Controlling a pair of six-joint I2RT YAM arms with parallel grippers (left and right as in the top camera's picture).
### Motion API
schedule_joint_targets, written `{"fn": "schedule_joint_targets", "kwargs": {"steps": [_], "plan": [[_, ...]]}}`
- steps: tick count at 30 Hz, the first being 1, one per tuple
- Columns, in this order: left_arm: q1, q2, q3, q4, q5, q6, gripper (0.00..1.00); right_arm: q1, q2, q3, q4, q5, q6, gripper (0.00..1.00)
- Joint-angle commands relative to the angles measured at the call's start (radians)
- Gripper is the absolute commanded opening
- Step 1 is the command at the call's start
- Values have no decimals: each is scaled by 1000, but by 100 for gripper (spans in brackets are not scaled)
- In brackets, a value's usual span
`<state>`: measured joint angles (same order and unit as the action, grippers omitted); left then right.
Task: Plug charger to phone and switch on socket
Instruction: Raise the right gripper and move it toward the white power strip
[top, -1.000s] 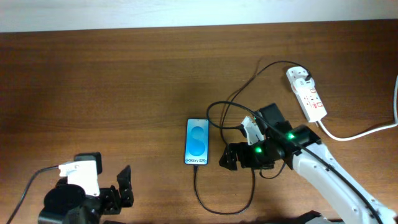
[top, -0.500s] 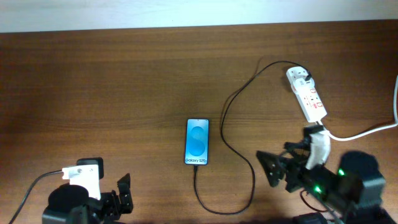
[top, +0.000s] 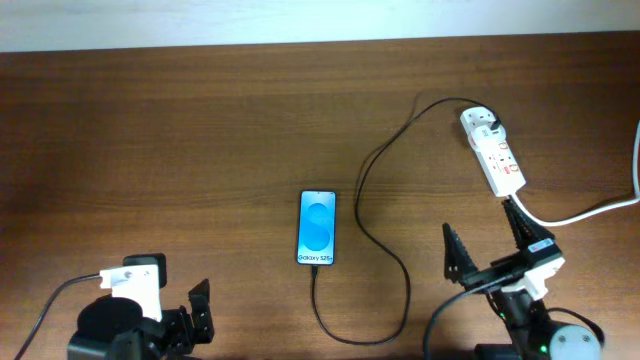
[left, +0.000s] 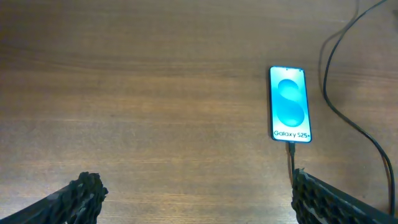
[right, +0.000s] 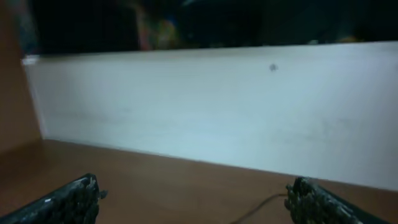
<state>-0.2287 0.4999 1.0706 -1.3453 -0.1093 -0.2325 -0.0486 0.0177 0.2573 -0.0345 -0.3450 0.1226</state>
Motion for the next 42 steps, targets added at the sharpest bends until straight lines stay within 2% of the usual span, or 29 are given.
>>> {"fn": "schedule_joint_targets", "kwargs": {"steps": [1,9,19,42], "plan": [[1,-2,3,1,-11,-14,99,-7,-14,-79,43,227,149,98],[1,-2,3,1,-11,-14,99,-10,-14,-251,181,291,148,98],[1,-2,3,1,-11,-14,99,-13,-14,-252,-43,321,148,98],[1,-2,3,1,-11,-14,99,-13,-14,-252,-42,320,148,98]]}}
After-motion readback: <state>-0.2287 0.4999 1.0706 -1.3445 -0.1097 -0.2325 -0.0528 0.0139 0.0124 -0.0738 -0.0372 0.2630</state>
